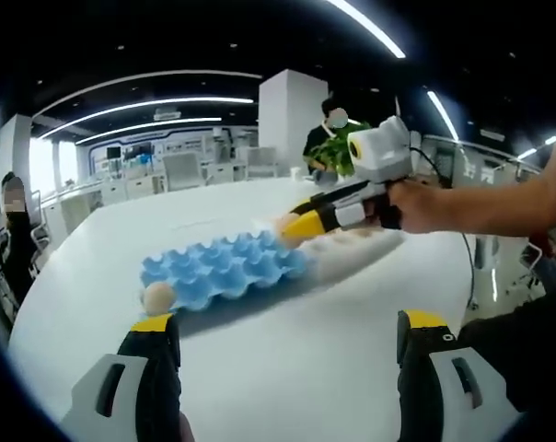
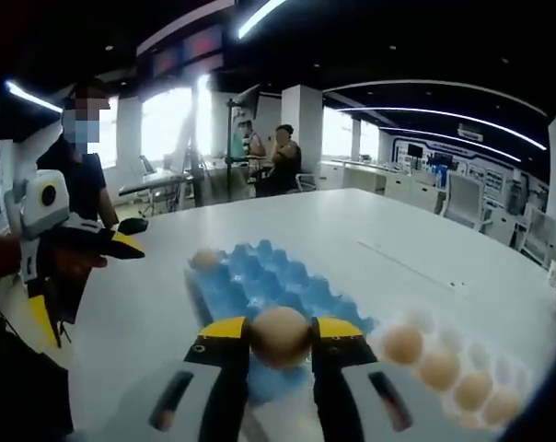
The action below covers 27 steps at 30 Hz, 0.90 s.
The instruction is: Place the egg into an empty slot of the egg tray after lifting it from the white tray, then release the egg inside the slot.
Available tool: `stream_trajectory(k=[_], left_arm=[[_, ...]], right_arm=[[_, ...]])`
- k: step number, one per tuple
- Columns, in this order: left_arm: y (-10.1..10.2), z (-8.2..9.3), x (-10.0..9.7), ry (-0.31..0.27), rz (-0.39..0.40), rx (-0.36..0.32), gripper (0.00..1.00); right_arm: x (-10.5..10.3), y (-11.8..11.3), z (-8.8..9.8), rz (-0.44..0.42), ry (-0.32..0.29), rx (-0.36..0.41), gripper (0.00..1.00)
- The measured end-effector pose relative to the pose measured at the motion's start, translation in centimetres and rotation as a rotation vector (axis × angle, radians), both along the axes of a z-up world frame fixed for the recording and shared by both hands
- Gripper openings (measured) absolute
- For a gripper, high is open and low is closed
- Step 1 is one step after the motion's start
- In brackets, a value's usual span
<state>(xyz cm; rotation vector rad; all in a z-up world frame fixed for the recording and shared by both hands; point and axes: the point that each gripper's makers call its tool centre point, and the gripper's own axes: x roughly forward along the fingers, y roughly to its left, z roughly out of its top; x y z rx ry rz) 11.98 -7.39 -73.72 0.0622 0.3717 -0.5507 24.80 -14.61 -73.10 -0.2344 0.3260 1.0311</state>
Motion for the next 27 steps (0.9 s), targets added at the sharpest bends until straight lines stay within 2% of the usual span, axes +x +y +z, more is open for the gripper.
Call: stream_trajectory(k=[13,27], left_arm=[[1.1,-0.7,-0.5,0.009,0.032,-0.006,1.00],[2.4,-1.1,-0.9,0.014,0.061,-0.006,1.00]], right_arm=[[0.1,2.9,0.0,0.047,0.006,0.006,0.26],[-0.7,6.8,-0.4,0.110,0.004,0.006,0.26]])
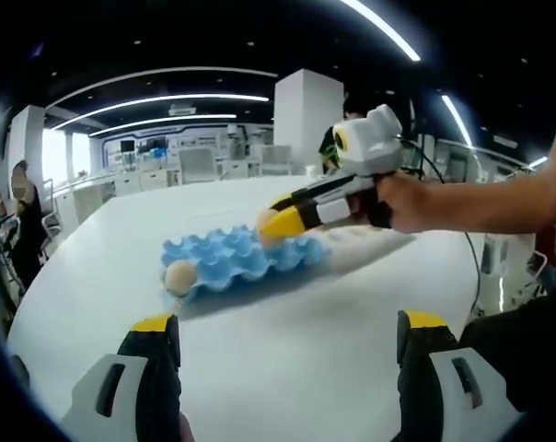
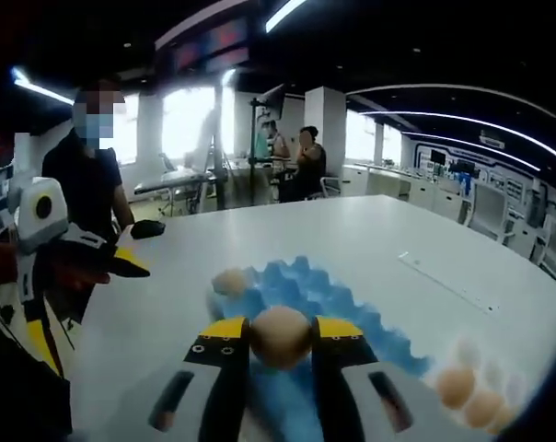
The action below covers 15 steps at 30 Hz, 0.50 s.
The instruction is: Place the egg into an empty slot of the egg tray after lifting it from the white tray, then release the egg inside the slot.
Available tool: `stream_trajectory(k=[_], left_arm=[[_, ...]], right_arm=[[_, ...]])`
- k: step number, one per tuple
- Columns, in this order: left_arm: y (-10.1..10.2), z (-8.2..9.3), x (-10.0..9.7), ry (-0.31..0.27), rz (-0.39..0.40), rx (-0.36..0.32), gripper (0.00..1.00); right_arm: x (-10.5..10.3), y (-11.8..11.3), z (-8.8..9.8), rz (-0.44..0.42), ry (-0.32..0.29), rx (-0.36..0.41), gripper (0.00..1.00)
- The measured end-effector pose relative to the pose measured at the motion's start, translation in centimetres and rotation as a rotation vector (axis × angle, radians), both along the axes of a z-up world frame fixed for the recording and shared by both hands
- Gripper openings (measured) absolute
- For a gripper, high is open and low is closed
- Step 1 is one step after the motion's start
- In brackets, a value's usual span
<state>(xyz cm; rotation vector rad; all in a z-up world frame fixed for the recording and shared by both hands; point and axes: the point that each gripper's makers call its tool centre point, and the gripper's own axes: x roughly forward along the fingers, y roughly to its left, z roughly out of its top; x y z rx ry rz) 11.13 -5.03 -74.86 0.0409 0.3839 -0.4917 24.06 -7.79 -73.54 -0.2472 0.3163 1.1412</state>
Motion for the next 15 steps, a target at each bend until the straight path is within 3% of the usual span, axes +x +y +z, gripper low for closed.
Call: stream_trajectory(k=[15], left_arm=[[0.5,0.1,0.1,0.000,0.015,0.000,1.00]], right_arm=[[0.3,4.3,-0.2,0.063,0.007,0.008,0.27]])
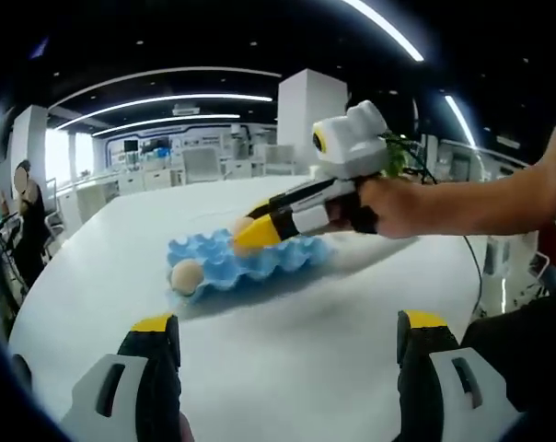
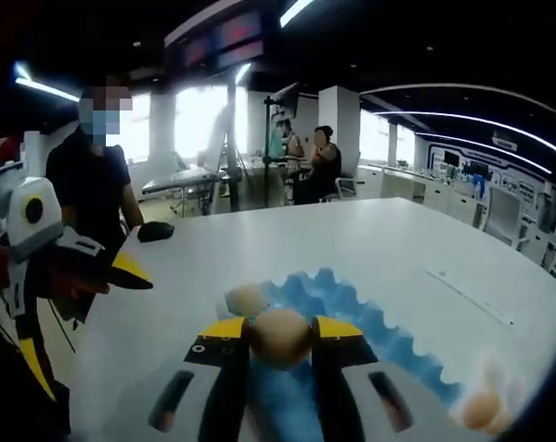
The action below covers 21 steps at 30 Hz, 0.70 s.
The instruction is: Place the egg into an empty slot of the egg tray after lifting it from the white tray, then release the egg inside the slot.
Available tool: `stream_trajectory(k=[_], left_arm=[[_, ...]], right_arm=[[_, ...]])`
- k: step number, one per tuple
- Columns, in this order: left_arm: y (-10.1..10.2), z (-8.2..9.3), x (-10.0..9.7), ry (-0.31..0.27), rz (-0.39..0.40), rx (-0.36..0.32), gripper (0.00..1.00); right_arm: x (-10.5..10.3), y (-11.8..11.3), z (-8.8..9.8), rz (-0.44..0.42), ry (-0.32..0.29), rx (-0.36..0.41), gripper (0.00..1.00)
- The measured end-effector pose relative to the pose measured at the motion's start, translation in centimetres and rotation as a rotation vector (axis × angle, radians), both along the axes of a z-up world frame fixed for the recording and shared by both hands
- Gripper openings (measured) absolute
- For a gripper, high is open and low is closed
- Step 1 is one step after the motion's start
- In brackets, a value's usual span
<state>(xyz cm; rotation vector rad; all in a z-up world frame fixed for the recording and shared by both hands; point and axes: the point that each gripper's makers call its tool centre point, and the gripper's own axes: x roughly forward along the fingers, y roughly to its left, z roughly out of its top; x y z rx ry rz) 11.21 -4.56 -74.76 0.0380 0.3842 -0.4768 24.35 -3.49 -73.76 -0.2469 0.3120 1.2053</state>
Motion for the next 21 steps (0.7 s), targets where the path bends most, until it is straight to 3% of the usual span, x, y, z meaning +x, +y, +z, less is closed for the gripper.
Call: stream_trajectory(k=[21], left_arm=[[0.2,-0.2,-0.2,0.008,0.005,0.005,1.00]], right_arm=[[-0.2,2.7,-1.6,0.055,0.001,-0.059,0.27]])
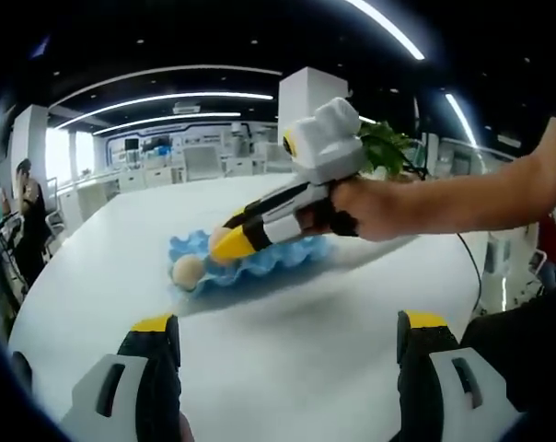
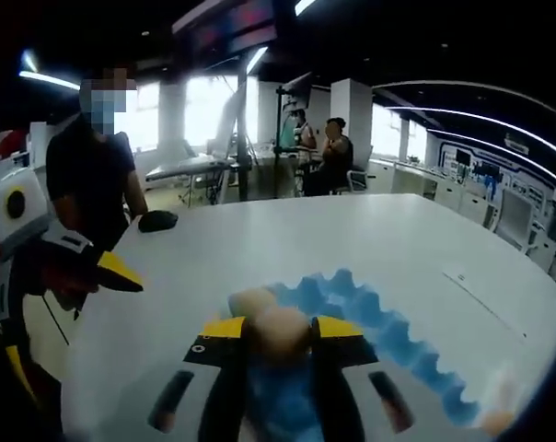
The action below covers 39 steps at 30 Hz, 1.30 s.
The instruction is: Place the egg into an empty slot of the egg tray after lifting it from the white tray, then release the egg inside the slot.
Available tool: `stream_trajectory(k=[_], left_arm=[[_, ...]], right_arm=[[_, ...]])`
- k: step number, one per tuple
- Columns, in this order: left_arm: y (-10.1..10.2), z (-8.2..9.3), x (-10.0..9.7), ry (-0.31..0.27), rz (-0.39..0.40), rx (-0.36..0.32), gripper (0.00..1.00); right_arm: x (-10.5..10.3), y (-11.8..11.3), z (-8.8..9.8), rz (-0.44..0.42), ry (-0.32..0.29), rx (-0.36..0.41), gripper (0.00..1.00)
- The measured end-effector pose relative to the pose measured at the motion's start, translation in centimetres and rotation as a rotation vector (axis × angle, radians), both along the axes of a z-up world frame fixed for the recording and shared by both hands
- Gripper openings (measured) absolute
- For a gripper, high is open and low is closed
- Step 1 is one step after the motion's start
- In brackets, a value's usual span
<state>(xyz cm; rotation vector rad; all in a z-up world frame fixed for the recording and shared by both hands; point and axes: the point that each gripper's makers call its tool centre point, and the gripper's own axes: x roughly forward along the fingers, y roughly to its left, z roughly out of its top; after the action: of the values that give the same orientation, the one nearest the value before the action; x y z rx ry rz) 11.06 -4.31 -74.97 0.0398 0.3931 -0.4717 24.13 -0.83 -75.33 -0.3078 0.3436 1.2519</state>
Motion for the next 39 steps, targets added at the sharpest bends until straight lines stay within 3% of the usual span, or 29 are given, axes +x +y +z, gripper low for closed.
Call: stream_trajectory(k=[13,19,31,39], left_arm=[[0.4,-0.4,-0.1,0.009,0.006,0.005,1.00],[0.3,-0.4,-0.2,0.011,0.002,0.005,1.00],[0.1,-0.1,-0.1,0.004,-0.008,0.009,1.00],[0.0,0.2,0.0,-0.001,-0.017,0.015,1.00]], right_arm=[[-0.2,0.1,-1.4,0.042,-0.005,-0.067,0.27],[-1.1,-0.1,-1.5,0.059,-0.010,-0.087,0.27],[-0.5,0.2,-1.9,0.097,-0.023,-0.140,0.28],[-0.7,-0.6,-1.3,0.091,-0.034,-0.140,0.31]])
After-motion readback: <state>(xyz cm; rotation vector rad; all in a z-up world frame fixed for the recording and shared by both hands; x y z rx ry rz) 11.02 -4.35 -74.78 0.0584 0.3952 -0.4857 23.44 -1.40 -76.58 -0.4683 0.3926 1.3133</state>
